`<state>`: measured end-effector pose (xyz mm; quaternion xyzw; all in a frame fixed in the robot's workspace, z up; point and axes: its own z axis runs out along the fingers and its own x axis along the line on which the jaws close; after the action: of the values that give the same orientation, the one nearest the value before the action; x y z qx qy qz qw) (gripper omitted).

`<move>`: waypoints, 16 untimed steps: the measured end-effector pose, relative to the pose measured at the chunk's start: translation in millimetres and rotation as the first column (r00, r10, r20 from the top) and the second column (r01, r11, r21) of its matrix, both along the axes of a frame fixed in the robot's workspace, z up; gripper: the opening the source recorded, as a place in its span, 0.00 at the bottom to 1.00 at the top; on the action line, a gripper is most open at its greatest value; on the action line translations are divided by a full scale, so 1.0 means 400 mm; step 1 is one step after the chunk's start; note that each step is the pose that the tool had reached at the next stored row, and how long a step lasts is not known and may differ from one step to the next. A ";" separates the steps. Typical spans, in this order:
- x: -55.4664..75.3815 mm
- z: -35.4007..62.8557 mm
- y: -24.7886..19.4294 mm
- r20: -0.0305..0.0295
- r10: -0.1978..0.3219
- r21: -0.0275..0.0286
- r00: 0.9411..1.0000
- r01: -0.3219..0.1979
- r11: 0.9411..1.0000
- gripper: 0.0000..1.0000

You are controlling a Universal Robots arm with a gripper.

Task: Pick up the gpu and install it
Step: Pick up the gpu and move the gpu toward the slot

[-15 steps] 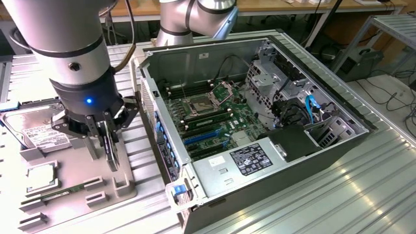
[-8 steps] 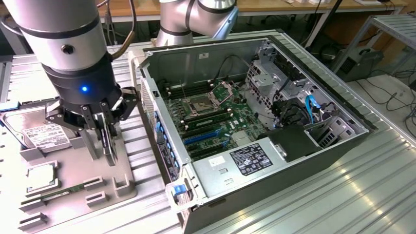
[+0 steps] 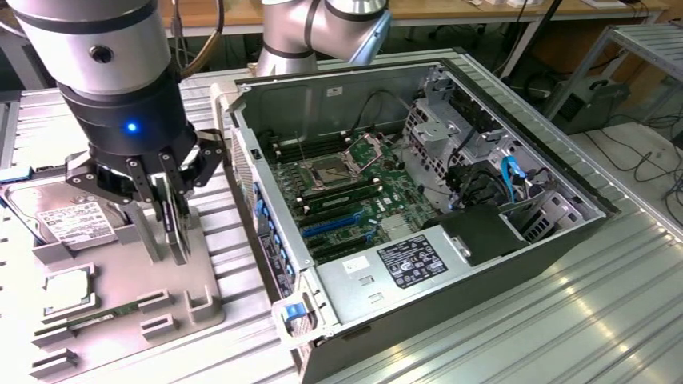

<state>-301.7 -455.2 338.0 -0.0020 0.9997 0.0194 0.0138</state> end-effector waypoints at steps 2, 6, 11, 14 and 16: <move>0.000 0.011 0.000 0.000 0.000 0.000 1.000 0.000 1.000 0.27; 0.000 0.024 0.000 0.000 0.000 0.000 1.000 0.000 1.000 0.27; 0.000 0.024 0.000 0.000 0.000 0.000 1.000 0.000 1.000 0.27; 0.000 0.030 0.000 0.000 0.000 0.000 1.000 0.000 1.000 0.27; 0.000 0.039 0.000 0.000 0.000 0.000 1.000 0.000 1.000 0.27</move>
<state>-301.7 -455.2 353.5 -0.0020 0.9997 0.0194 0.0138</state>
